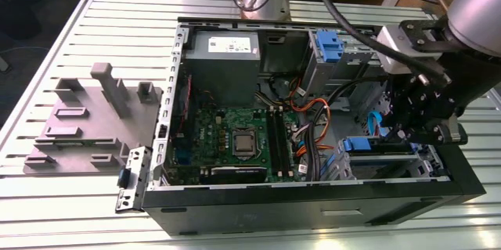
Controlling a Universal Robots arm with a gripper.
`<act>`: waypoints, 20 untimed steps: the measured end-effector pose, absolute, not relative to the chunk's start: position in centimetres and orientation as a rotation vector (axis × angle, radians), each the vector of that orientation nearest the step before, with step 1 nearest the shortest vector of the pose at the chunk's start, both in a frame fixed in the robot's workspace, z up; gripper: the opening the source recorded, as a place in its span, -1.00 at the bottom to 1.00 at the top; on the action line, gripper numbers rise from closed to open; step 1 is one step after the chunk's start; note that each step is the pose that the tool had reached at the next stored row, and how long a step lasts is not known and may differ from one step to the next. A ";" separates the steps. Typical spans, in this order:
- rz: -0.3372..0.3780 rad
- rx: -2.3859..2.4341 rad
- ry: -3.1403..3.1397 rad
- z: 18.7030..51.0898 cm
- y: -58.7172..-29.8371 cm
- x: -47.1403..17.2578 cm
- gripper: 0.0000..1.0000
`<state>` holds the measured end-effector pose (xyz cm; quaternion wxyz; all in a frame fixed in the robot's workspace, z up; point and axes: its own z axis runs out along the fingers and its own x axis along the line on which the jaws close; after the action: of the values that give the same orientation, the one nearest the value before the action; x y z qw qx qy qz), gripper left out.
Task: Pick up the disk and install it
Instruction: 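Insert the first disk wire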
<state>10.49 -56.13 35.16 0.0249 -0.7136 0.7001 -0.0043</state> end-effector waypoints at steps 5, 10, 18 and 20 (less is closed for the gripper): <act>-0.012 -2.206 2.165 35.5 -56.1 10.5 -0.41; 0.044 -2.231 2.190 35.5 -56.1 10.6 -0.41; 0.068 -2.241 2.201 35.5 -56.1 11.1 -0.41; 0.068 -2.241 2.201 35.5 -56.1 11.5 -0.41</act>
<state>11.48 -56.13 35.47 0.0002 -0.7133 0.7005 0.0217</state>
